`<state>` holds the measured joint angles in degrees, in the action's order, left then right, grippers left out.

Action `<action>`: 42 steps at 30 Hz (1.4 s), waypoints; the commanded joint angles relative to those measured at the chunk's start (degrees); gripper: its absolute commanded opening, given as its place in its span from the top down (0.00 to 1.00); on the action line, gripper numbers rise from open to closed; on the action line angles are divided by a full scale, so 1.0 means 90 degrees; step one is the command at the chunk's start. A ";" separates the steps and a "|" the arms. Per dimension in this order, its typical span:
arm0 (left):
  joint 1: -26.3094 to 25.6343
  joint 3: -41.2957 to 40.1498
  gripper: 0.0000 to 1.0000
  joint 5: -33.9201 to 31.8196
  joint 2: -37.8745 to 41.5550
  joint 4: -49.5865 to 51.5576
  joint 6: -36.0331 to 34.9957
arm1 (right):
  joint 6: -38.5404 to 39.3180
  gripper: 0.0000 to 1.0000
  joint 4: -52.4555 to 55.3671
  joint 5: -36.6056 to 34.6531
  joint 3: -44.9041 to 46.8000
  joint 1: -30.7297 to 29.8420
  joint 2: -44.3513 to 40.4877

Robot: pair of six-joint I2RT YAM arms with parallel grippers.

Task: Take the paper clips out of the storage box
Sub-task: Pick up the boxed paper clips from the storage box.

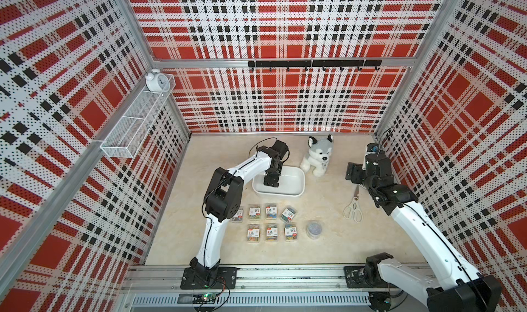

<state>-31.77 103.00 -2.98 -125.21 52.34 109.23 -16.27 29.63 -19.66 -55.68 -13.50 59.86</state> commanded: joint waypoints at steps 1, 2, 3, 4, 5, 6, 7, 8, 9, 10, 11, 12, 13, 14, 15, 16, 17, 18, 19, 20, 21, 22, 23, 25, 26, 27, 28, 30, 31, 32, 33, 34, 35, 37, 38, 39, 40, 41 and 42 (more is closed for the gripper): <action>0.0054 -0.0041 0.20 0.0068 -0.0159 0.0005 0.0004 | 0.0050 0.08 -0.0149 -0.0092 -0.0152 0.0095 0.0072; 0.0048 -0.0066 0.20 0.0089 -0.0174 0.0005 0.0017 | 0.0050 0.08 -0.0167 -0.0081 -0.0160 0.0095 0.0082; 0.0043 -0.0084 0.20 0.0097 -0.0194 0.0005 0.0029 | 0.0050 0.07 -0.0169 -0.0080 -0.0161 0.0100 0.0088; 0.0037 -0.0090 0.20 0.0112 -0.0223 -0.0007 0.0024 | 0.0050 0.07 -0.0175 -0.0067 -0.0168 0.0094 0.0095; 0.0035 -0.0097 0.20 0.0121 -0.0243 -0.0015 0.0022 | 0.0050 0.08 -0.0176 -0.0067 -0.0171 0.0096 0.0105; 0.0053 -0.0097 0.20 0.0133 -0.0269 -0.0028 0.0012 | 0.0050 0.07 -0.0177 -0.0070 -0.0171 0.0098 0.0109; 0.0070 -0.0087 0.20 0.0147 -0.0294 -0.0042 -0.0005 | 0.0045 0.08 -0.0182 -0.0063 -0.0158 0.0099 0.0117; 0.0089 -0.0065 0.20 0.0146 -0.0320 -0.0058 -0.0031 | 0.0044 0.08 -0.0194 -0.0053 -0.0159 0.0099 0.0126; 0.0103 -0.0041 0.20 0.0158 -0.0349 -0.0053 -0.0046 | 0.0050 0.08 -0.0205 -0.0051 -0.0159 0.0104 0.0127; 0.0135 -0.0003 0.21 0.0156 -0.0374 -0.0064 -0.0078 | 0.0046 0.08 -0.0214 -0.0020 -0.0159 0.0106 0.0147; 0.0150 0.0029 0.21 0.0146 -0.0399 -0.0068 -0.0102 | 0.0045 0.08 -0.0216 -0.0024 -0.0156 0.0103 0.0149; 0.0170 0.0049 0.21 0.0154 -0.0428 -0.0068 -0.0122 | 0.0033 0.08 -0.0216 -0.0008 -0.0158 0.0103 0.0154; 0.0182 0.0045 0.22 0.0161 -0.0452 -0.0064 -0.0144 | 0.0031 0.08 -0.0216 0.0000 -0.0147 0.0103 0.0155; 0.0184 0.0026 0.22 0.0192 -0.0468 -0.0063 -0.0152 | 0.0017 0.08 -0.0214 0.0006 -0.0151 0.0113 0.0161; 0.0205 -0.0007 0.23 0.0235 -0.0473 -0.0064 -0.0149 | 0.0014 0.08 -0.0216 0.0002 -0.0146 0.0114 0.0156; 0.0216 -0.0035 0.23 0.0246 -0.0473 -0.0063 -0.0161 | 0.0020 0.08 -0.0216 0.0014 -0.0151 0.0115 0.0162; 0.0228 -0.0042 0.24 0.0245 -0.0473 -0.0080 -0.0173 | 0.0020 0.08 -0.0214 0.0016 -0.0151 0.0124 0.0157; 0.0236 -0.0055 0.24 0.0249 -0.0476 -0.0085 -0.0194 | 0.0021 0.08 -0.0215 0.0015 -0.0146 0.0123 0.0166; 0.0236 -0.0058 0.25 0.0253 -0.0490 -0.0091 -0.0207 | 0.0010 0.08 -0.0216 0.0017 -0.0151 0.0129 0.0166; 0.0231 -0.0058 0.26 0.0258 -0.0496 -0.0104 -0.0219 | 0.0009 0.08 -0.0216 0.0020 -0.0143 0.0132 0.0177; 0.0237 -0.0058 0.26 0.0270 -0.0511 -0.0110 -0.0225 | -0.0006 0.08 -0.0211 0.0033 -0.0141 0.0132 0.0176; 0.0229 -0.0053 0.26 0.0280 -0.0521 -0.0112 -0.0231 | 0.0001 0.08 -0.0212 0.0028 -0.0141 0.0138 0.0176; 0.0216 -0.0067 0.27 0.0283 -0.0540 -0.0112 -0.0230 | -0.0008 0.08 -0.0216 0.0037 -0.0141 0.0133 0.0184; 0.0195 -0.0072 0.28 0.0305 -0.0568 -0.0139 -0.0242 | -0.0008 0.08 -0.0216 0.0044 -0.0141 0.0132 0.0183; 0.0191 -0.0076 0.28 0.0319 -0.0570 -0.0144 -0.0241 | 0.0001 0.09 -0.0216 0.0053 -0.0141 0.0132 0.0179; 0.0180 -0.0080 0.29 0.0324 -0.0580 -0.0151 -0.0235 | -0.0008 0.08 -0.0216 0.0041 -0.0136 0.0133 0.0182; 0.0171 -0.0094 0.30 0.0328 -0.0580 -0.0162 -0.0241 | -0.0001 0.09 -0.0215 0.0046 -0.0132 0.0132 0.0176; 0.0151 -0.0118 0.31 0.0350 -0.0590 -0.0180 -0.0260 | -0.0006 0.09 -0.0235 0.0057 -0.0106 0.0132 0.0176; 0.0139 -0.0126 0.32 0.0353 -0.0588 -0.0180 -0.0270 | -0.0004 0.09 -0.0233 0.0052 -0.0097 0.0132 0.0171; 0.0136 -0.0143 0.32 0.0350 -0.0576 -0.0186 -0.0271 | -0.0005 0.09 -0.0235 0.0055 -0.0091 0.0132 0.0166; 0.0132 -0.0160 0.33 0.0351 -0.0573 -0.0190 -0.0281 | -0.0014 0.09 -0.0235 0.0053 -0.0077 0.0133 0.0158; 0.0131 -0.0179 0.34 0.0351 -0.0570 -0.0207 -0.0290 | -0.0008 0.09 -0.0240 0.0051 -0.0065 0.0135 0.0151; 0.0128 -0.0197 0.35 0.0358 -0.0561 -0.0219 -0.0291 | -0.0008 0.09 -0.0254 0.0055 -0.0044 0.0137 0.0137; 0.0131 -0.0250 0.37 0.0360 -0.0536 -0.0256 -0.0285 | -0.0016 0.09 -0.0255 0.0056 -0.0024 0.0132 0.0127; 0.0124 -0.0262 0.38 0.0363 -0.0528 -0.0268 -0.0290 | -0.0010 0.09 -0.0260 0.0054 -0.0011 0.0141 0.0127; 0.0113 -0.0268 0.39 0.0356 -0.0531 -0.0268 -0.0290 | -0.0012 0.09 -0.0255 0.0055 -0.0014 0.0143 0.0122; 0.0112 -0.0269 0.40 0.0370 -0.0529 -0.0278 -0.0291 | -0.0014 0.09 -0.0252 0.0048 -0.0010 0.0143 0.0116; 0.0112 -0.0276 0.41 0.0375 -0.0524 -0.0280 -0.0287 | -0.0008 0.09 -0.0255 0.0047 -0.0005 0.0142 0.0108; 0.0103 -0.0281 0.42 0.0375 -0.0524 -0.0278 -0.0289 | -0.0011 0.09 -0.0245 0.0046 -0.0005 0.0142 0.0109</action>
<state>-29.85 102.15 -2.26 -128.38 51.35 106.41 -16.14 28.73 -19.29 -55.68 -12.82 61.12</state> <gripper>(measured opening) 0.585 0.910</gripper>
